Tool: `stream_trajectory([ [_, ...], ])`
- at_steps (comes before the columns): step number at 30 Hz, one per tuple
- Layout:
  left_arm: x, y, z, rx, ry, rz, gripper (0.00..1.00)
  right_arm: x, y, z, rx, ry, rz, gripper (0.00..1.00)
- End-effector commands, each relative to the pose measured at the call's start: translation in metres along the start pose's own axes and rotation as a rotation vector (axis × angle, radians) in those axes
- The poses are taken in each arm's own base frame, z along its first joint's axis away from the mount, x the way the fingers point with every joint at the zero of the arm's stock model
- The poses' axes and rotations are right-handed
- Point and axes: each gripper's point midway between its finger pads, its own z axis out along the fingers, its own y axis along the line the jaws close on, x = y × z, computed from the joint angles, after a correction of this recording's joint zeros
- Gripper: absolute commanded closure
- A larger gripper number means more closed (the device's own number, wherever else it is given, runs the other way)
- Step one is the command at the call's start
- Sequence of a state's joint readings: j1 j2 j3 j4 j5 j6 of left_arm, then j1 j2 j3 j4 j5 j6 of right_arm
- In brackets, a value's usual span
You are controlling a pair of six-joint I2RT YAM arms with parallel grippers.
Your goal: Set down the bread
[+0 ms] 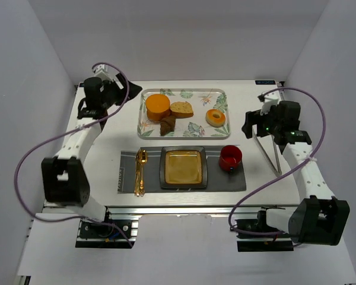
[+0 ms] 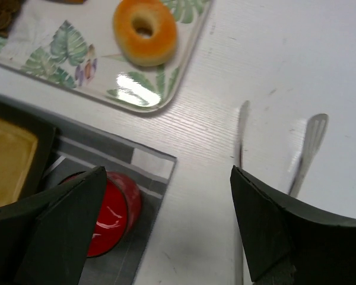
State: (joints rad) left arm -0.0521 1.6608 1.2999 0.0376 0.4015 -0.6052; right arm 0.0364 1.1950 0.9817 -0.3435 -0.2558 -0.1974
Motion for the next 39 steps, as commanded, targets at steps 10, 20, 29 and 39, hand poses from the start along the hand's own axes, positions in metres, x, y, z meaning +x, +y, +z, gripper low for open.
stream_trajectory([
  [10, 0.065, -0.039, -0.157, 0.082, -0.064, 0.119, 0.55, 0.053, -0.114, -0.024, 0.117, 0.043, 0.165, 0.38],
  [20, 0.124, -0.023, -0.198, 0.066, -0.015, 0.071, 0.24, 0.119, -0.135, -0.017, 0.156, 0.195, 0.094, 0.11],
  [29, 0.134, -0.015, -0.195, 0.056, -0.011, 0.037, 0.24, 0.157, -0.136, 0.004, 0.152, 0.288, -0.014, 0.11],
  [39, 0.142, -0.007, -0.194, 0.031, 0.01, 0.033, 0.24, 0.182, -0.128, 0.032, 0.082, 0.37, -0.066, 0.11],
])
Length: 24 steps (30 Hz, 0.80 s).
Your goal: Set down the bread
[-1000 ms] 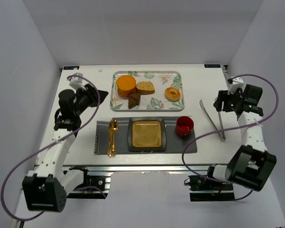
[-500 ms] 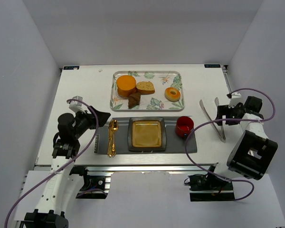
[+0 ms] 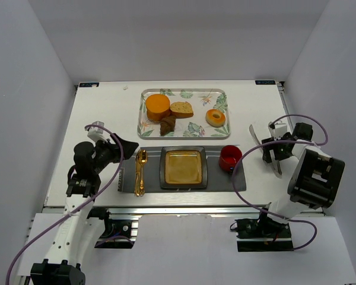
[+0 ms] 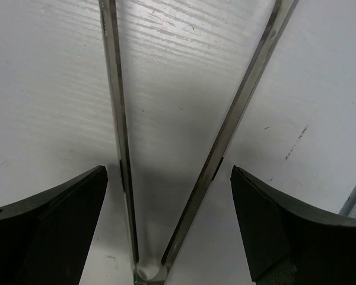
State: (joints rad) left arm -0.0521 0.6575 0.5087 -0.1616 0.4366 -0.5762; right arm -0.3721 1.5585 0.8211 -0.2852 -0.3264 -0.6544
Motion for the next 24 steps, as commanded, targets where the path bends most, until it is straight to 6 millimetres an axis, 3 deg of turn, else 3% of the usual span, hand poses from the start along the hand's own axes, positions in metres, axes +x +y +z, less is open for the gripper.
stream_trajectory([
  [1, 0.005, 0.003, -0.001, -0.005, 0.004, -0.007, 0.24, -0.007, -0.01, 0.013, 0.053, 0.0, -0.054, 0.11],
  [4, 0.005, 0.003, -0.001, -0.008, 0.009, -0.008, 0.24, -0.007, -0.019, 0.021, 0.091, 0.013, -0.031, 0.13],
  [7, 0.002, 0.004, -0.001, -0.02, 0.006, -0.001, 0.24, -0.005, -0.019, 0.026, 0.083, 0.025, -0.019, 0.23],
  [10, 0.002, 0.004, -0.002, -0.023, 0.006, 0.0, 0.24, -0.003, -0.014, 0.027, 0.06, 0.028, -0.02, 0.41],
  [11, 0.001, 0.003, -0.003, -0.022, 0.005, 0.0, 0.24, -0.002, -0.012, 0.027, 0.049, 0.029, -0.022, 0.53],
  [13, 0.001, 0.003, -0.003, -0.021, 0.002, -0.003, 0.24, 0.001, -0.006, 0.024, 0.028, 0.036, -0.022, 0.64],
  [14, 0.001, 0.002, -0.004, -0.02, 0.001, -0.004, 0.24, -0.003, -0.004, 0.02, 0.021, 0.017, -0.032, 0.74],
  [16, 0.002, 0.002, -0.005, -0.018, -0.001, -0.006, 0.24, -0.01, -0.002, 0.014, 0.012, -0.002, -0.035, 0.84],
  [17, 0.002, 0.002, -0.006, -0.018, -0.001, -0.006, 0.24, -0.02, 0.001, 0.008, -0.003, -0.039, -0.036, 0.92],
  [19, 0.002, 0.001, -0.007, -0.018, -0.002, -0.006, 0.24, -0.045, 0.005, -0.005, -0.038, -0.097, -0.034, 0.98],
  [22, 0.001, -0.001, -0.009, -0.014, -0.008, -0.008, 0.24, -0.086, 0.011, -0.03, -0.063, -0.192, -0.023, 0.98],
  [23, 0.001, -0.002, -0.01, -0.011, -0.013, -0.008, 0.24, -0.109, 0.013, -0.043, -0.073, -0.239, -0.04, 0.97],
  [24, 0.001, -0.002, -0.01, -0.009, -0.015, -0.015, 0.24, -0.123, 0.023, -0.047, -0.096, -0.259, -0.054, 0.95],
])
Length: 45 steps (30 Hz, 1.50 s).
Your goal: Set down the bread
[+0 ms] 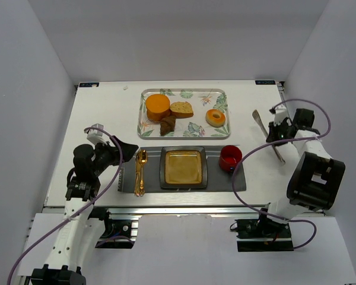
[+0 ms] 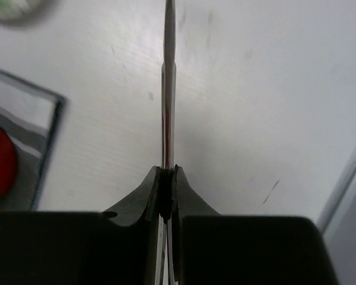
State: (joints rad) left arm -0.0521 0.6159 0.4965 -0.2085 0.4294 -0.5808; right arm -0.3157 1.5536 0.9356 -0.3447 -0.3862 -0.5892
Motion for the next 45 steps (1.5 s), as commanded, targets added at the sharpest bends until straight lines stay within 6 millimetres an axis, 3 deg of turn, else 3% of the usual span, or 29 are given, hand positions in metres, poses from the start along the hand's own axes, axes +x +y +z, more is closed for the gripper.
stream_trajectory([
  [1, -0.006, -0.004, -0.004, 0.007, -0.026, -0.005, 0.24, -0.088, 0.021, -0.035, -0.065, -0.198, -0.066, 0.91],
  [4, -0.007, -0.006, -0.005, 0.012, -0.034, -0.01, 0.24, -0.134, 0.044, -0.05, -0.102, -0.277, -0.116, 0.83],
  [6, -0.008, -0.007, -0.007, 0.01, -0.037, -0.008, 0.24, -0.152, 0.062, -0.051, -0.137, -0.306, -0.134, 0.79],
  [9, -0.011, -0.008, -0.01, 0.0, -0.044, -0.002, 0.24, -0.177, 0.081, -0.053, -0.181, -0.341, -0.131, 0.72],
  [15, -0.01, -0.008, -0.014, -0.006, -0.051, -0.004, 0.24, -0.207, 0.104, -0.05, -0.237, -0.366, -0.157, 0.67],
  [20, -0.01, -0.008, -0.016, -0.01, -0.056, -0.008, 0.24, -0.216, 0.125, -0.044, -0.274, -0.362, -0.191, 0.61],
  [26, -0.01, -0.008, -0.017, -0.01, -0.058, -0.009, 0.24, -0.22, 0.134, -0.043, -0.287, -0.365, -0.206, 0.57],
  [38, -0.01, -0.008, -0.015, -0.012, -0.059, -0.015, 0.24, -0.223, 0.135, -0.035, -0.266, -0.337, -0.25, 0.51],
  [45, -0.009, -0.007, -0.016, -0.014, -0.057, -0.017, 0.24, -0.206, 0.136, -0.022, -0.233, -0.241, -0.354, 0.5],
])
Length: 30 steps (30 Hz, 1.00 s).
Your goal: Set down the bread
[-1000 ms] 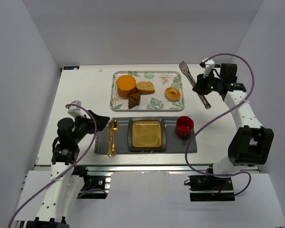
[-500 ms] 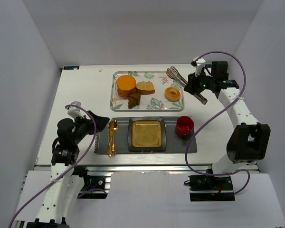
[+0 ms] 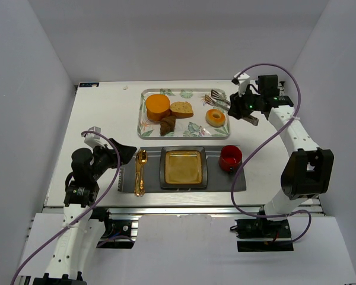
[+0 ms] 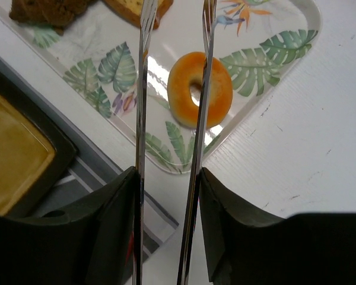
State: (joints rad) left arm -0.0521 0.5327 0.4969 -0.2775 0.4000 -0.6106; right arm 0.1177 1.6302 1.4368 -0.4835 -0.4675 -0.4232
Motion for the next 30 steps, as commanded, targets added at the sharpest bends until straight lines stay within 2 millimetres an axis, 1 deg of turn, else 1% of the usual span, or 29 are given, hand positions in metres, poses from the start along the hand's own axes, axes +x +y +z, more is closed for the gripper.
stream_trajectory([
  [1, -0.009, -0.005, -0.003, 0.004, -0.031, 0.008, 0.24, 0.0, 0.002, -0.003, 0.013, 0.057, -0.097, 0.5],
  [4, -0.006, -0.003, -0.003, 0.003, -0.027, 0.004, 0.24, 0.018, 0.0, -0.003, 0.018, 0.128, -0.125, 0.5],
  [9, -0.001, -0.001, -0.002, 0.004, -0.019, -0.004, 0.24, 0.04, 0.0, 0.002, 0.019, 0.211, -0.154, 0.5],
  [12, -0.002, -0.001, -0.002, 0.004, -0.019, -0.004, 0.24, 0.047, 0.003, 0.008, 0.015, 0.241, -0.166, 0.5],
  [16, -0.003, -0.001, -0.003, 0.001, -0.021, -0.003, 0.24, 0.05, 0.006, 0.018, 0.016, 0.259, -0.185, 0.5],
  [20, -0.002, 0.0, -0.003, -0.003, -0.022, -0.003, 0.24, 0.057, 0.0, 0.029, 0.031, 0.286, -0.187, 0.49],
  [25, -0.001, 0.0, -0.006, -0.009, -0.024, -0.002, 0.24, 0.062, -0.009, 0.032, 0.065, 0.314, -0.194, 0.49],
  [28, 0.001, 0.002, -0.006, -0.011, -0.023, -0.005, 0.24, 0.065, -0.01, 0.032, 0.076, 0.323, -0.201, 0.49],
  [30, 0.001, 0.001, -0.006, -0.007, -0.023, -0.005, 0.24, 0.063, -0.01, 0.03, 0.08, 0.316, -0.204, 0.49],
])
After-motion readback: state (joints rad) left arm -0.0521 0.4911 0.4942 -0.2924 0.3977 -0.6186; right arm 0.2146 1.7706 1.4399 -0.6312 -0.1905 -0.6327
